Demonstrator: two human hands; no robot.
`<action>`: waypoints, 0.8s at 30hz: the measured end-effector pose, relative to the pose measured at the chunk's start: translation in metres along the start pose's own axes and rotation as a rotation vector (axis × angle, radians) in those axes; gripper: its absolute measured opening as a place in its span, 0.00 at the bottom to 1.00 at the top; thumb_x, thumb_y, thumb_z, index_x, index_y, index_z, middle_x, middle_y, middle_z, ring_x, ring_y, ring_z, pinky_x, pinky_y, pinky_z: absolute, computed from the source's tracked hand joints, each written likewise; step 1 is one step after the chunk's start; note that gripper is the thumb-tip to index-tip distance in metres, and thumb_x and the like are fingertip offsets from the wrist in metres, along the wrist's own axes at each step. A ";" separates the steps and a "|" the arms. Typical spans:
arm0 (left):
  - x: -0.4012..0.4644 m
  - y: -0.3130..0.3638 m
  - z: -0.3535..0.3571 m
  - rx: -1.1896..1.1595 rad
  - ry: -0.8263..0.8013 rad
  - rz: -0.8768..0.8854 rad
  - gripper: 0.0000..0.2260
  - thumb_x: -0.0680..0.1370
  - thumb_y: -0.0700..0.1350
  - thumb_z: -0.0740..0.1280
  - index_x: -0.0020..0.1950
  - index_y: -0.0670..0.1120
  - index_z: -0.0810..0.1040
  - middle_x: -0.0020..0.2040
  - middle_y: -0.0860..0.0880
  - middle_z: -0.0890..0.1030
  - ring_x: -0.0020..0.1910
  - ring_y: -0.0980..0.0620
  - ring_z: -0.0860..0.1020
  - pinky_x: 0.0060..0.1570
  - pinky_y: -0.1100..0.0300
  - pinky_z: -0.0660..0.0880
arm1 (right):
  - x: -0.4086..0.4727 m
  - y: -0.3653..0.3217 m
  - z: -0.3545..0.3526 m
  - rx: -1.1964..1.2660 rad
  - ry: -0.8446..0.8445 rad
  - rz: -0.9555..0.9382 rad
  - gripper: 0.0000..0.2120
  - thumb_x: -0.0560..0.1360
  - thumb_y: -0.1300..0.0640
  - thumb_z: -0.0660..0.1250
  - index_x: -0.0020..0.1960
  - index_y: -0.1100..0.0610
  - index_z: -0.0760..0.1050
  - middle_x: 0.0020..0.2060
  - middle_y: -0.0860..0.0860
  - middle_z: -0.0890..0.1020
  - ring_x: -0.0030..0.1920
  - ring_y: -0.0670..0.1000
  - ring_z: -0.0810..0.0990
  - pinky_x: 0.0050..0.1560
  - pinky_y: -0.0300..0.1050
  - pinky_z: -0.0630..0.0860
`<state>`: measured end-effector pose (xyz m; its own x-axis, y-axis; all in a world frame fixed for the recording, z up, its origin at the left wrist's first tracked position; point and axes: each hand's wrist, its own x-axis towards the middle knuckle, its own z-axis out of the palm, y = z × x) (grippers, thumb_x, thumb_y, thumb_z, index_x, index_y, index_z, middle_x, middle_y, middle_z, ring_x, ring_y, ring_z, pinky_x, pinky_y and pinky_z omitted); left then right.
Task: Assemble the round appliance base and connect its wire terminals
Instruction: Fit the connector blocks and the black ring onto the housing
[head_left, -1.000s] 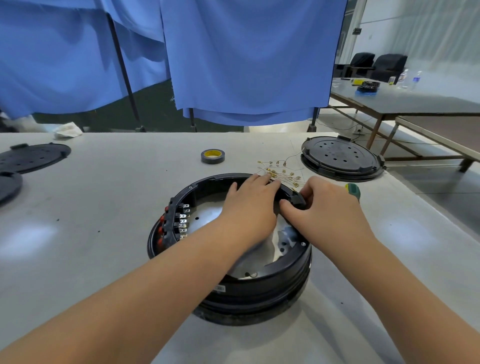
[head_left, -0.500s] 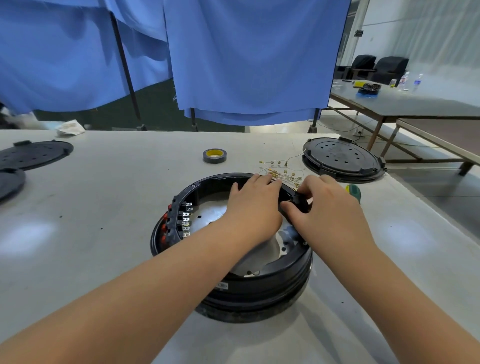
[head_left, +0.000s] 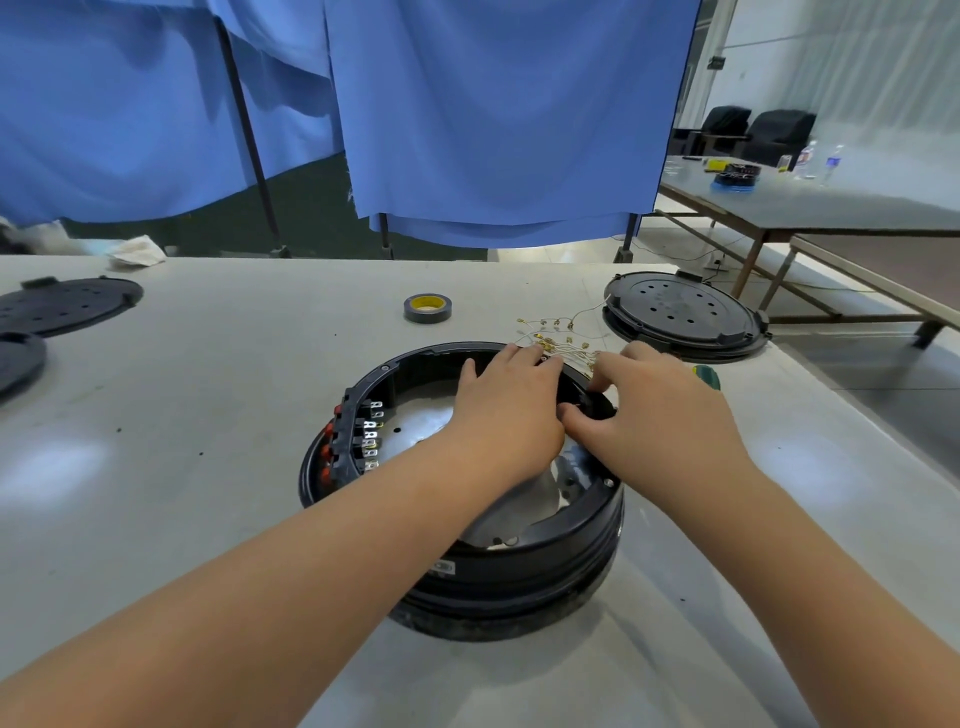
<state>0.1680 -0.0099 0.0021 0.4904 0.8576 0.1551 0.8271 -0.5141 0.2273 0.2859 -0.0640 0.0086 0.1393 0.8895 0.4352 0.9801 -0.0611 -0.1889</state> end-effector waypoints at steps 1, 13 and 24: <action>0.000 0.000 0.000 -0.004 0.003 0.000 0.26 0.76 0.42 0.61 0.74 0.50 0.62 0.74 0.50 0.64 0.76 0.49 0.57 0.72 0.40 0.55 | -0.002 0.002 0.002 0.053 0.026 0.025 0.14 0.69 0.40 0.66 0.42 0.50 0.74 0.42 0.46 0.74 0.45 0.49 0.73 0.37 0.44 0.66; 0.007 -0.005 0.001 -0.355 -0.057 -0.093 0.23 0.80 0.55 0.56 0.75 0.51 0.62 0.79 0.52 0.56 0.78 0.52 0.47 0.74 0.41 0.50 | 0.008 0.033 0.025 1.003 -0.166 0.332 0.11 0.78 0.56 0.61 0.60 0.51 0.74 0.53 0.46 0.80 0.50 0.36 0.77 0.44 0.27 0.73; 0.017 -0.006 0.009 -0.396 -0.094 -0.169 0.29 0.76 0.60 0.61 0.75 0.54 0.60 0.79 0.55 0.51 0.78 0.55 0.43 0.73 0.39 0.44 | 0.009 0.028 0.025 1.408 -0.486 0.527 0.17 0.79 0.62 0.55 0.65 0.61 0.73 0.61 0.62 0.78 0.62 0.61 0.76 0.65 0.56 0.69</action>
<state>0.1741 0.0076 -0.0057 0.3952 0.9186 -0.0002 0.7379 -0.3173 0.5956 0.3112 -0.0465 -0.0143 0.0806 0.9763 -0.2009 -0.1119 -0.1914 -0.9751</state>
